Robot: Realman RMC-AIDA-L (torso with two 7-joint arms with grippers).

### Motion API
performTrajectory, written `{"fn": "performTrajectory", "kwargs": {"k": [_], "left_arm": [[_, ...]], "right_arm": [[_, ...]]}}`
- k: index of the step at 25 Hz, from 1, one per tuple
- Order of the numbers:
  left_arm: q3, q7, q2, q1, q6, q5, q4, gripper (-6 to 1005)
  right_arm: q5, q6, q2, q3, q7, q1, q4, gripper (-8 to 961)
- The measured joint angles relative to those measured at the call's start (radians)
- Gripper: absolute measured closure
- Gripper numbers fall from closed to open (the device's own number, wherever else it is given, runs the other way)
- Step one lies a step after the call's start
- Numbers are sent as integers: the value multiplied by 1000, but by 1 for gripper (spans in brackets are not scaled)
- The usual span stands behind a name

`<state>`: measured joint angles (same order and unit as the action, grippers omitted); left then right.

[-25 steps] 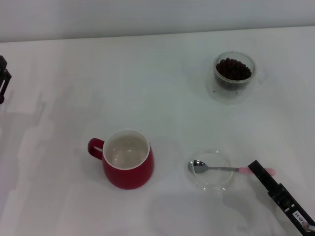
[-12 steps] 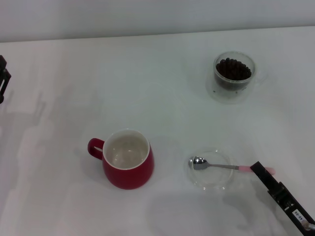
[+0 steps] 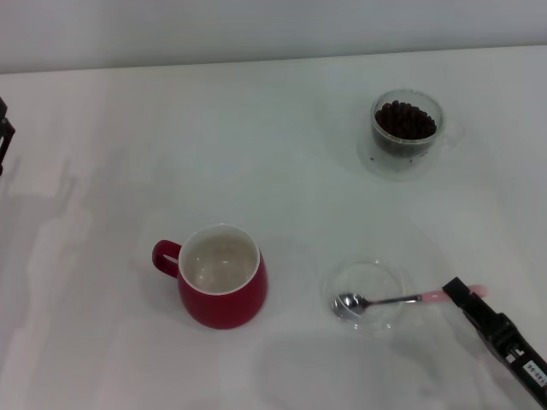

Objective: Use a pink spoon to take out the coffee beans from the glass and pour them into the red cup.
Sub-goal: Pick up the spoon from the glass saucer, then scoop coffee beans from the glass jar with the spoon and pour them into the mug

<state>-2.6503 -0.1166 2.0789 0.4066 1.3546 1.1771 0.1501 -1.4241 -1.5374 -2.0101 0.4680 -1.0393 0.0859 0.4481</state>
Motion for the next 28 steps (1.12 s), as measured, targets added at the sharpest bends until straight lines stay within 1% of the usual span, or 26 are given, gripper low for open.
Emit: {"fn": "performTrajectory", "kwargs": {"k": [7,11,15,17,20,21,22,23,26,28], "left_arm": [[1,0,0,0,1,5,-5,243],[2,0,0,6,2,6,-7,243],[3,0,-2,8,2,7,-9,242],[3,0,-2,8,2,8,-10,242],[4,0,-2,9,2,14,-11,242],[4,0,-2,9,2,21,-11,241],[4,0,-2,9,2,26,-11,241],[4,0,-2,9,2,30,-11,241],[4,0,-2,9,2,36,-11,241],[4,0,-2,7,2,43,-11,242]], "right_arm": [[-2,-53,4,12,-47,-1,-41,799],[-3,-73,4,5,-59,13,-59,801],[8,-141,4,-3,-93,41,-120,804],[11,-173,4,-10,-110,69,-160,805],[12,-203,5,-29,-134,130,-248,805],[12,-206,5,-41,-151,174,-319,805],[12,-206,5,-41,-151,174,-319,805],[13,-204,6,-46,-162,199,-358,805],[15,-172,5,-59,-195,266,-471,805],[20,-124,5,-62,-207,305,-547,805]]}}
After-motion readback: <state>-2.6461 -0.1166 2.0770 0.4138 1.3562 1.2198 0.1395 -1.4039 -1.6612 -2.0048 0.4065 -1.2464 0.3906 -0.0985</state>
